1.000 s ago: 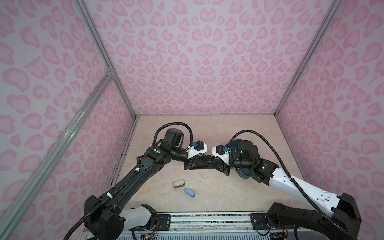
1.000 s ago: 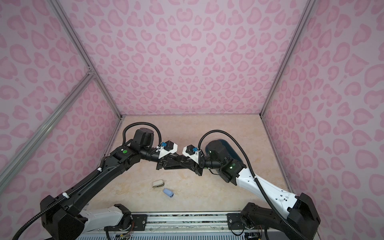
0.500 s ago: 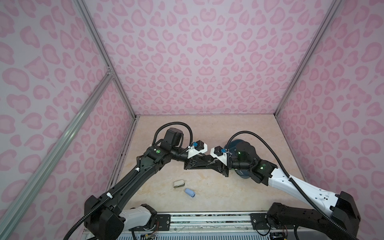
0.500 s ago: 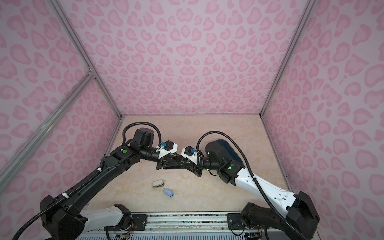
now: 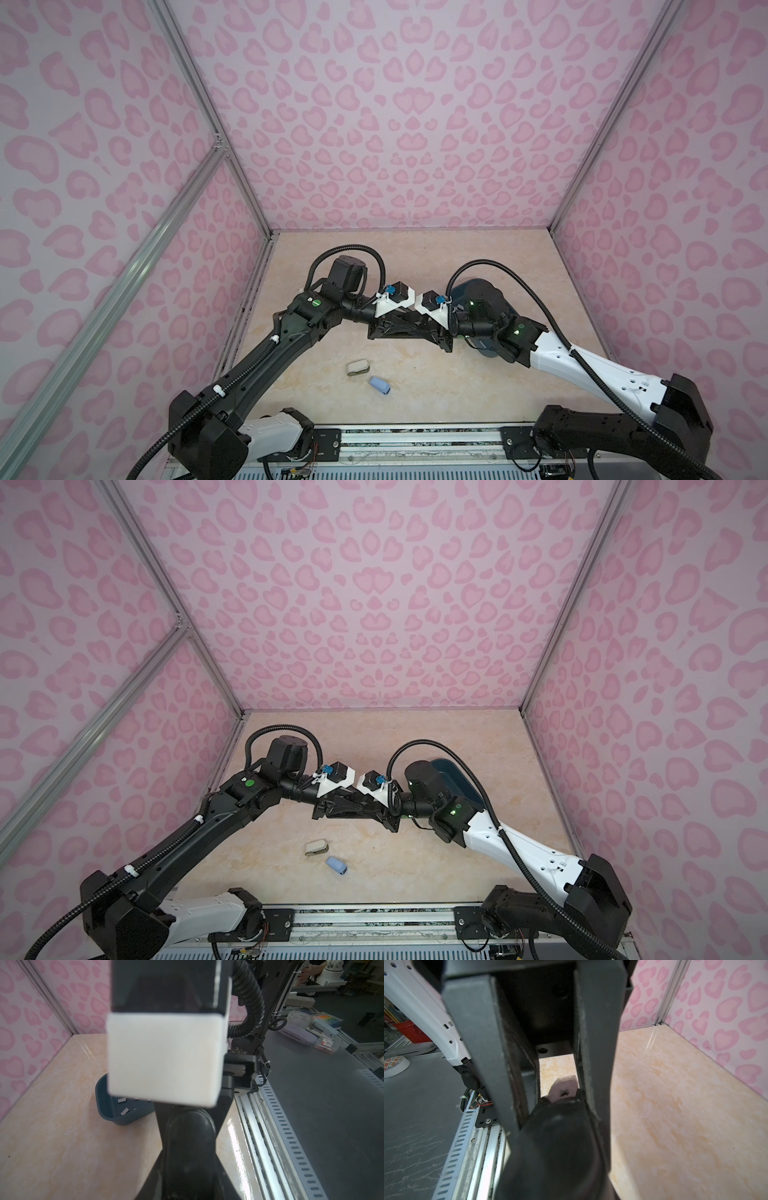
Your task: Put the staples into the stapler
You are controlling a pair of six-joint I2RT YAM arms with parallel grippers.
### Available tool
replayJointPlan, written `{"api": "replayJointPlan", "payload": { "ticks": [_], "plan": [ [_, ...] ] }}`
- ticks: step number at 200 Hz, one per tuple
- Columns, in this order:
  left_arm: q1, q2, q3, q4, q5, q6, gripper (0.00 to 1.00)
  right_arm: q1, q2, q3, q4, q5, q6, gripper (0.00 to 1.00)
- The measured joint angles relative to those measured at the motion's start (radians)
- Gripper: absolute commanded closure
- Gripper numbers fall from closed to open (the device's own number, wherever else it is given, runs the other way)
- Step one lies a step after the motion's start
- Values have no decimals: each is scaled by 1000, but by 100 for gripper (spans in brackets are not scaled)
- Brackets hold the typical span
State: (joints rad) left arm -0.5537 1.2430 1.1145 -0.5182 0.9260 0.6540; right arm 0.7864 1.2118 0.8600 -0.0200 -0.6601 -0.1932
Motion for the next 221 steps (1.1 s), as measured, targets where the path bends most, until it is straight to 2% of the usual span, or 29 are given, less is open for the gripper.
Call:
{"api": "replayJointPlan", "payload": {
  "ticks": [60,110,221],
  "plan": [
    [4,-3,0,-19,11,9,96,1,-24,-50,26,2,8,87],
    [26,-25,0,-28,58,23,96,3,-95,-134,66,18,53,88],
    [202,-49,-15,-29,198,31,96,-1,-205,-217,83,98,128,96]
  ]
}}
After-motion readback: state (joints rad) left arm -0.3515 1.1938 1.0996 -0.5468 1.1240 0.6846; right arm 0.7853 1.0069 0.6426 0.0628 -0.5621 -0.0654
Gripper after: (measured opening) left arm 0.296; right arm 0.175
